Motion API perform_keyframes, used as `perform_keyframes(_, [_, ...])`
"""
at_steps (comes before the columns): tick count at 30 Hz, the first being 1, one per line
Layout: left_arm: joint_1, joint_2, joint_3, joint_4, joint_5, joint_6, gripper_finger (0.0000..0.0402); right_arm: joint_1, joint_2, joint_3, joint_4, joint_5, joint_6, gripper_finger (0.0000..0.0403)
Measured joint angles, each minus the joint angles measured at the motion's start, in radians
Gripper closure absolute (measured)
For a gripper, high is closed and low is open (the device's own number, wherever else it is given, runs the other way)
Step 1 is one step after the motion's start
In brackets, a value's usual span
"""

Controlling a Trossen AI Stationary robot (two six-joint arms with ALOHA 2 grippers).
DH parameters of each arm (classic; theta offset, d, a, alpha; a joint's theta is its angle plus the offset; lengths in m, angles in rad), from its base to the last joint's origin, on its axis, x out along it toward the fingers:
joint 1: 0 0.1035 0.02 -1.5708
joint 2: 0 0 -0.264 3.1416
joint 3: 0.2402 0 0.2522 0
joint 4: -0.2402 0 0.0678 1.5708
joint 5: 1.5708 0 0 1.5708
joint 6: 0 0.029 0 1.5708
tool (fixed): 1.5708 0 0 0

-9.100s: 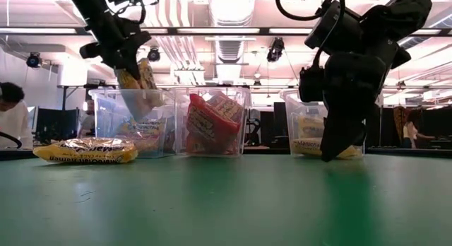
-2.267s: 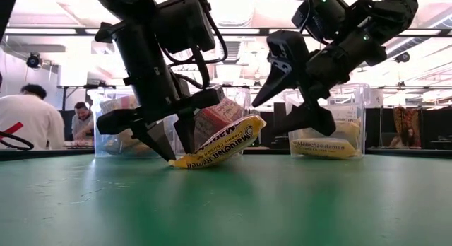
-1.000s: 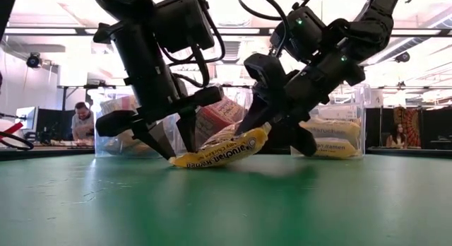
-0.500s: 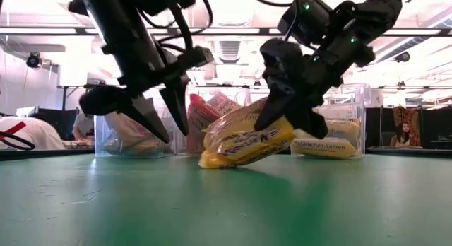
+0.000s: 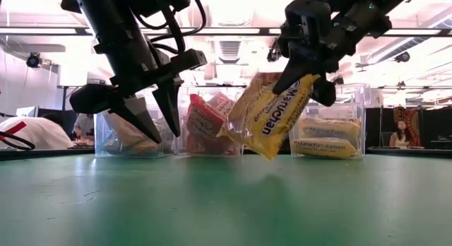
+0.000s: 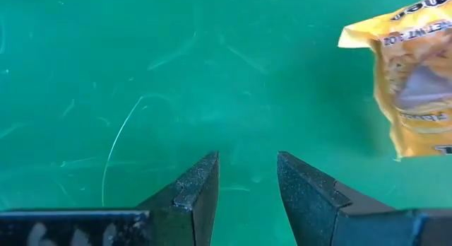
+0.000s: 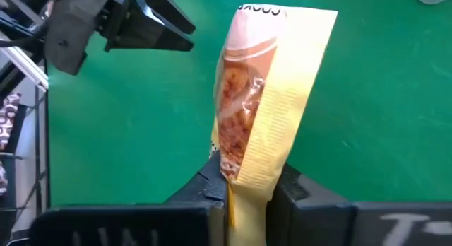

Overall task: Sort Maruchan noodles
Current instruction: Put the yellow noodle pack into the top right transparent bin

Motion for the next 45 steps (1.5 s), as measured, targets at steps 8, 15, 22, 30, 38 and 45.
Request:
perform_keyframes(8, [0.0,0.0,-0.002,-0.002,-0.002,-0.007,0.0274,-0.008,-0.018,0.002,-0.015,0.0,0.0,0.0383])
perform_keyframes(15, [-0.006,-0.001,-0.005,-0.002,-0.005,-0.007,0.0274,-0.08,-0.164,0.008,-0.033,0.013,-0.04,0.0381])
perform_keyframes(22, [-0.006,-0.002,-0.007,-0.002,-0.005,-0.007,0.0274,-0.228,-0.31,0.008,-0.08,0.091,-0.113,0.0381])
perform_keyframes(30, [-0.006,-0.002,-0.008,-0.002,-0.023,-0.016,0.0274,-0.456,-0.479,0.008,-0.077,0.122,-0.226,0.0381])
perform_keyframes(38, [-0.006,-0.002,-0.014,-0.002,-0.034,-0.036,0.0274,-0.624,-0.567,0.008,-0.214,0.165,-0.347,0.0381])
perform_keyframes(45, [-0.006,-0.002,-0.026,0.005,-0.034,-0.059,0.0274,-0.711,-0.547,0.008,-0.451,0.169,-0.435,0.0381])
